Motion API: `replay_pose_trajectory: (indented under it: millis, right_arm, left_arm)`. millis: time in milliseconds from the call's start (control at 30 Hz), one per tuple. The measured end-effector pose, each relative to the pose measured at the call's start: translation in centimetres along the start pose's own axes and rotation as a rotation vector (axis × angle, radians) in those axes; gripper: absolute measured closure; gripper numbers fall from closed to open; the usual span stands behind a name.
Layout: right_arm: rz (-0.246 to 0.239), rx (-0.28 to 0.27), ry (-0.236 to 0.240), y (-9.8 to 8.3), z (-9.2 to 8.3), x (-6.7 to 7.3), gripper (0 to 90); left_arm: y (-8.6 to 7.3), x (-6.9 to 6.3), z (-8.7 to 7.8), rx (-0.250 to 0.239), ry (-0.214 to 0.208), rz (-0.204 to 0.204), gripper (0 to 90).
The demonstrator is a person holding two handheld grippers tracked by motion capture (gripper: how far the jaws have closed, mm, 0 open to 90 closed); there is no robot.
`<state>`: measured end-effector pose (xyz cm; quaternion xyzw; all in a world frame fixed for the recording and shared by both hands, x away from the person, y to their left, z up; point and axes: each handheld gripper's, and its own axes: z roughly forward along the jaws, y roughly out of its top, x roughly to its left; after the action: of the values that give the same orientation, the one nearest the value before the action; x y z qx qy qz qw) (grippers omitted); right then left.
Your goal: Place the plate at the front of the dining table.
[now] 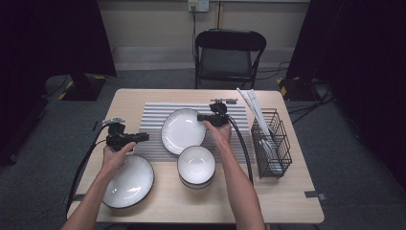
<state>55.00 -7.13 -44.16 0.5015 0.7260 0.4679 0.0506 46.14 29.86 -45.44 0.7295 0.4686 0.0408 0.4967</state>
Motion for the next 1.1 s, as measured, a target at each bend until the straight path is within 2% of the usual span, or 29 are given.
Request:
replay_pose_trajectory:
  millis: [133, 433, 600, 700, 767, 967, 1100]
  right_arm:
    - [0.015, -0.001, -0.028, -0.2, 0.2, -0.4, 84.2]
    - [0.060, -0.042, -0.067, -0.4, 0.5, -1.1, 84.5]
    - [0.078, -0.034, -0.101, -0.7, 0.7, -1.6, 85.2]
    - [0.127, -0.037, -0.102, -1.4, 0.9, -2.3, 85.2]
    - [0.140, -0.040, -0.102, -1.7, 1.0, -2.6, 85.1]
    - [0.130, -0.037, -0.131, -2.3, 1.0, -3.2, 85.6]
    - [0.132, -0.029, -0.176, -2.7, 1.0, -3.5, 85.5]
  left_arm:
    - [-0.4, 0.1, -0.7, -0.005, -0.003, 0.005, 72.6]
    - [-1.2, 0.2, -1.5, -0.008, -0.001, 0.003, 72.0]
    - [-1.5, 0.2, -1.8, -0.015, -0.001, 0.001, 71.6]
    - [-1.6, 0.3, -2.0, -0.013, 0.005, 0.003, 71.6]
    - [-1.5, 0.2, -2.2, -0.015, 0.002, 0.007, 71.5]
    - [-1.5, 0.2, -2.6, -0.018, 0.006, 0.010, 71.3]
    - [-1.5, 0.1, -2.7, -0.012, 0.009, 0.018, 71.3]
